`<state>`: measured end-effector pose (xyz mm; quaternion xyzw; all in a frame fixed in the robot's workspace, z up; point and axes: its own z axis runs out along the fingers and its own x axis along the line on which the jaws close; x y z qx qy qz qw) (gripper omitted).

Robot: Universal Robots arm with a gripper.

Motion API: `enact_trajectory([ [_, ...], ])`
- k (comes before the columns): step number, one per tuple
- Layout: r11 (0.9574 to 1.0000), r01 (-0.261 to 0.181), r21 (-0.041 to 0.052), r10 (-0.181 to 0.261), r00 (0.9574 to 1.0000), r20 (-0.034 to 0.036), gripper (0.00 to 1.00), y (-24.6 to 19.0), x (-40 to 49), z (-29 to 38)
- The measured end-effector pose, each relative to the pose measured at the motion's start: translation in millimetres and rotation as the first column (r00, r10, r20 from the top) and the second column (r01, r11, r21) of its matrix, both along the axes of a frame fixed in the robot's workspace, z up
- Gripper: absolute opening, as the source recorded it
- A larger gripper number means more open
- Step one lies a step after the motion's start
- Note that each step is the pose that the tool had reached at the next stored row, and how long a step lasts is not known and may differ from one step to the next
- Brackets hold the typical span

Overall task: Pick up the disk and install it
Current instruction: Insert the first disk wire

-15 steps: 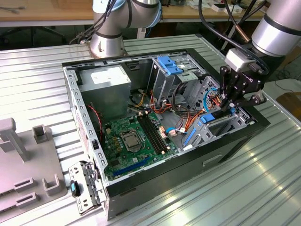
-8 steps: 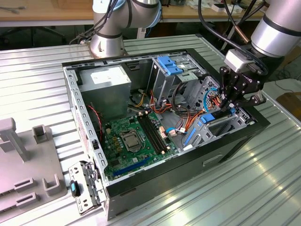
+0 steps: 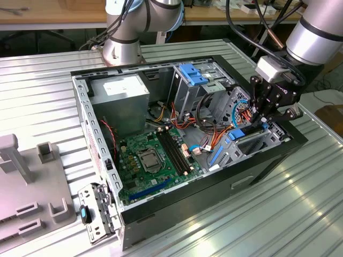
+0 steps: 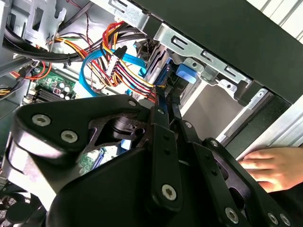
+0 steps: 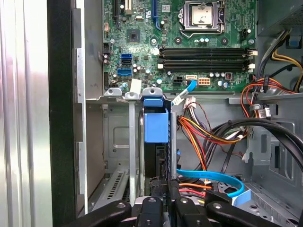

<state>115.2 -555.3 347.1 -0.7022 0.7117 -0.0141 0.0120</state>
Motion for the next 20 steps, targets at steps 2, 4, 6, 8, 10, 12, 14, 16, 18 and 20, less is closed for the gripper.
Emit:
enact_trajectory([
  [2, 1.0, 0.0, -0.0002, 0.0, 1.0, 0.0, 0.16, 0.0, 0.0, 0.2],
  [4, 1.0, 0.001, -0.0002, -0.001, 1.0, 0.0, 0.16, 0.0, 0.0, 0.3],
  [6, 1.0, 0.005, -0.0005, -0.005, 1.0, 0.0, 0.16, -0.1, 0.0, 1.0],
  [8, 1.0, 0.01, -0.0001, -0.01, 1.0, 0.0, 0.16, 0.0, 0.0, 2.1],
  [10, 0.9998, 0.018, -0.0001, -0.018, 0.9998, 0.0, 0.16, 0.0, 0.0, 2.1],
  [12, 0.9996, 0.029, -0.0005, -0.029, 0.9996, 0.0, 0.16, -0.1, 0.0, 2.2],
  [14, 0.9993, 0.037, -0.0004, -0.037, 0.9993, 0.0, 0.16, 0.0, 0.0, 2.1],
  [16, 0.9993, 0.037, -0.0004, -0.037, 0.9993, 0.0, 0.16, 0.0, 0.0, 2.1],
  [18, 0.9993, 0.038, -0.0003, -0.038, 0.9993, 0.0, 0.16, 0.2, 0.0, 1.9],
  [20, 0.9993, 0.038, -0.0003, -0.038, 0.9993, 0.0, 0.16, 0.6, 0.0, 1.4],
])
